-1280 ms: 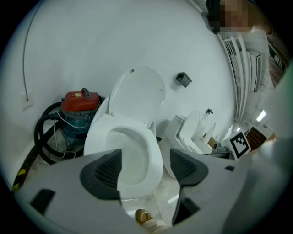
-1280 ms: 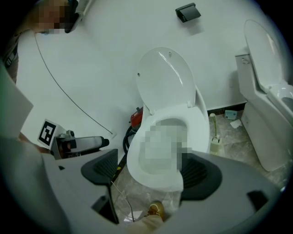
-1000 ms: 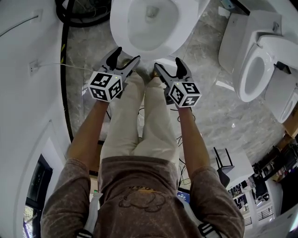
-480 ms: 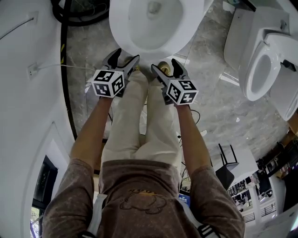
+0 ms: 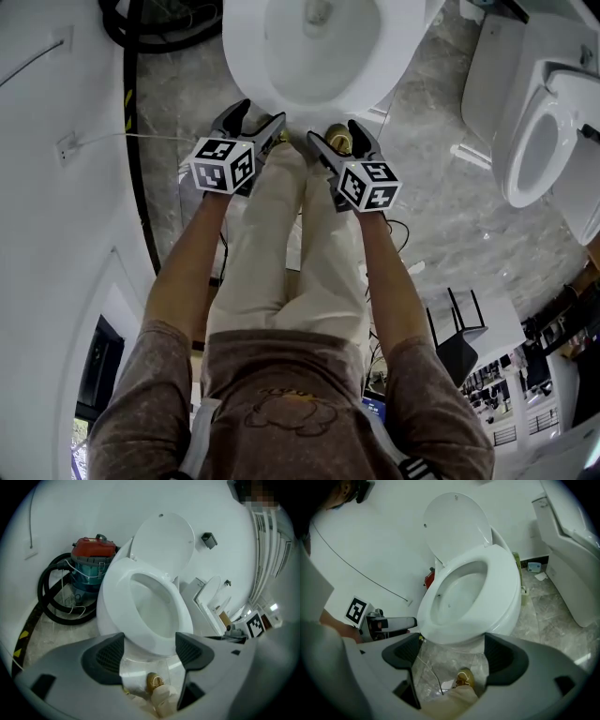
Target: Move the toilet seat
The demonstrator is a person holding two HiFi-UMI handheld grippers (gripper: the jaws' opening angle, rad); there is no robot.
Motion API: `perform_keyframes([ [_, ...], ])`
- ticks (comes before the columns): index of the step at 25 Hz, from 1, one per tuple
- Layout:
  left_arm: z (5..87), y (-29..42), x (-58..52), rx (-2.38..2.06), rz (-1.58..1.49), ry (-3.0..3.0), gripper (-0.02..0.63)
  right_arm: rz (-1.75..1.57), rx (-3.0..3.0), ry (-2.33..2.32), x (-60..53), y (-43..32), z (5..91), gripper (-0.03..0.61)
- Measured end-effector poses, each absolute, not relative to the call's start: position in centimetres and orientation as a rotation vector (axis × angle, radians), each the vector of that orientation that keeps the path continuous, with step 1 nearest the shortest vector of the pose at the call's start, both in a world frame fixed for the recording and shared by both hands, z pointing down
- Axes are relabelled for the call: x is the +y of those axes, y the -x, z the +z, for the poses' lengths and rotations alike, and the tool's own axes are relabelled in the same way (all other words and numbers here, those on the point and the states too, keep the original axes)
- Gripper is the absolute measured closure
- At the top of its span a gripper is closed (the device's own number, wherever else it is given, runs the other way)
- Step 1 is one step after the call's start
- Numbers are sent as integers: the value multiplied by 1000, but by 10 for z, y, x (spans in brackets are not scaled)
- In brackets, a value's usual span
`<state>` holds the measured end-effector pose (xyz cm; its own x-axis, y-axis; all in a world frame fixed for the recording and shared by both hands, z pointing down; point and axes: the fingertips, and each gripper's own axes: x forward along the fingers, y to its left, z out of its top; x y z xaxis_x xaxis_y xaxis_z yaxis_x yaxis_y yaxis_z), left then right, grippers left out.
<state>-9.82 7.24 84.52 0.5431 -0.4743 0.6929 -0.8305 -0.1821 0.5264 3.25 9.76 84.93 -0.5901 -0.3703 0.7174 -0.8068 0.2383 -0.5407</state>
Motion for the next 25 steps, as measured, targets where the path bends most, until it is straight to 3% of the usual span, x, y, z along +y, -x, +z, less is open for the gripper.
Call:
perform_keyframes([
  [15, 867, 99, 74, -1036, 483, -1774, 272, 1311, -2034, -1079, 95, -34, 860, 169],
  [25, 850, 103, 75, -998, 465, -1781, 334, 1279, -2036, -1058, 96, -33, 846, 170],
])
